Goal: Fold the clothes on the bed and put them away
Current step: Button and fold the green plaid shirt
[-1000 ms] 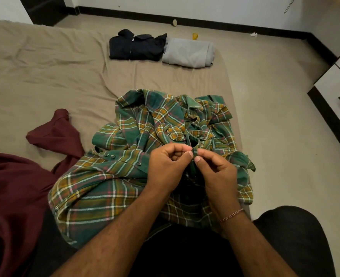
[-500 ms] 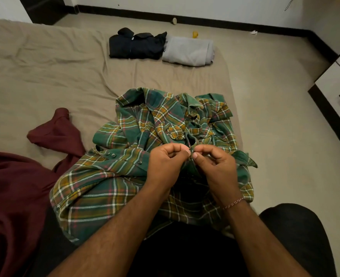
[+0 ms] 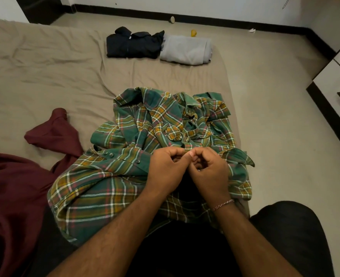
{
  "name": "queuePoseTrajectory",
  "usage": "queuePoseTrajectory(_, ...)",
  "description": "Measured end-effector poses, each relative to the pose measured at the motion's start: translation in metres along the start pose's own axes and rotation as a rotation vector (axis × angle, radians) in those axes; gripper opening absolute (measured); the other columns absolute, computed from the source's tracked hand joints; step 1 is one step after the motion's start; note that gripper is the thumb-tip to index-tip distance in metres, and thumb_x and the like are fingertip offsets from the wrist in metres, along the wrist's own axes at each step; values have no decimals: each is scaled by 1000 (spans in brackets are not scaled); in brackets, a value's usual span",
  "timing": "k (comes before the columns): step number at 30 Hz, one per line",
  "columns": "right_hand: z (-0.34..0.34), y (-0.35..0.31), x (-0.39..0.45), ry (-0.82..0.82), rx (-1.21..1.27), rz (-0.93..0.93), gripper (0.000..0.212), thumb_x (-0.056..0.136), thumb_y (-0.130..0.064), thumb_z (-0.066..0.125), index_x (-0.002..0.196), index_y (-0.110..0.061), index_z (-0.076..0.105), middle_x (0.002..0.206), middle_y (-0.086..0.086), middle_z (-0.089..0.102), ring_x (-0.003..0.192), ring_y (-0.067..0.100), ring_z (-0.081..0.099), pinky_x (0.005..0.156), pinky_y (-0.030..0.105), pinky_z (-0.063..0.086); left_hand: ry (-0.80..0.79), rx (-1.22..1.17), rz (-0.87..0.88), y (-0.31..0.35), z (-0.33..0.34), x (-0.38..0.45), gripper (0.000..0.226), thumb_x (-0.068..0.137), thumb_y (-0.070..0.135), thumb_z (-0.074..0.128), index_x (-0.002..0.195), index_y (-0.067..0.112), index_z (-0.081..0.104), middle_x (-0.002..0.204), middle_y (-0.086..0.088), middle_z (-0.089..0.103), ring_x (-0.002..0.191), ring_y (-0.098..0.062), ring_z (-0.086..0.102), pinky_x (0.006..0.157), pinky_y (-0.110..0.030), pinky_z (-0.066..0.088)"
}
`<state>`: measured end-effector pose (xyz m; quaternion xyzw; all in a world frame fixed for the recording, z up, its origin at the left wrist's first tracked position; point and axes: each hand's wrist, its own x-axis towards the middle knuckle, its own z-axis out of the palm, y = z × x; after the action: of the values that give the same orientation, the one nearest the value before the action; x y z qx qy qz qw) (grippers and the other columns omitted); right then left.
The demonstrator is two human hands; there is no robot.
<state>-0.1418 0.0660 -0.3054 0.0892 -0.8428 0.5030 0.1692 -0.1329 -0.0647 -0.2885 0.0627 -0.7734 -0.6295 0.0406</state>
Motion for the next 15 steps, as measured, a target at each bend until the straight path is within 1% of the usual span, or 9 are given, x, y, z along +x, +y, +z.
queuePoseTrajectory(1,2,0,-1,17,-39,-7,13,84,-6,77,87,-18,72,82,-7,66,69,10,63,62,30,56,7,13,-3,-1,1,0,14,96,18,73,86,16,83,78,5,77,75,-5,72,67,-21,55)
queuePoseTrajectory(3,5,1,-3,42,-69,6,10,84,-12,79,87,-19,74,84,-10,67,71,7,64,65,30,57,33,13,-33,-5,1,2,18,99,15,69,87,14,83,80,4,78,81,-8,73,72,-24,58)
queuePoseTrajectory(5,6,0,-4,45,-93,16,8,85,-19,81,89,-21,74,86,-13,68,74,5,65,67,26,57,51,-19,-81,-8,1,4,22,101,13,65,86,11,81,81,-1,78,80,-12,73,73,-27,57)
queuePoseTrajectory(8,8,-5,-7,63,-108,44,8,86,-21,81,90,-23,74,85,-13,68,75,3,64,68,23,55,56,-45,-114,-11,0,5,22,102,13,64,86,9,79,80,-4,77,78,-15,73,73,-32,58)
queuePoseTrajectory(12,7,-8,-4,51,-172,24,7,91,-17,73,88,-21,69,86,-10,65,77,7,60,68,30,53,76,-66,-79,-13,0,7,15,97,15,71,88,11,82,83,-2,79,83,-18,76,80,-40,62)
queuePoseTrajectory(14,6,-8,-3,40,-176,41,10,93,-15,71,86,-20,65,85,-9,62,77,9,58,67,31,51,105,-99,-102,-11,1,6,12,93,18,77,85,13,83,79,-1,79,79,-16,76,77,-37,63)
queuePoseTrajectory(15,6,-7,-3,33,-187,46,11,94,-15,70,86,-20,63,85,-9,61,76,9,56,67,30,49,116,-83,-109,-11,2,5,12,93,20,78,83,14,83,76,1,78,75,-12,75,72,-32,61)
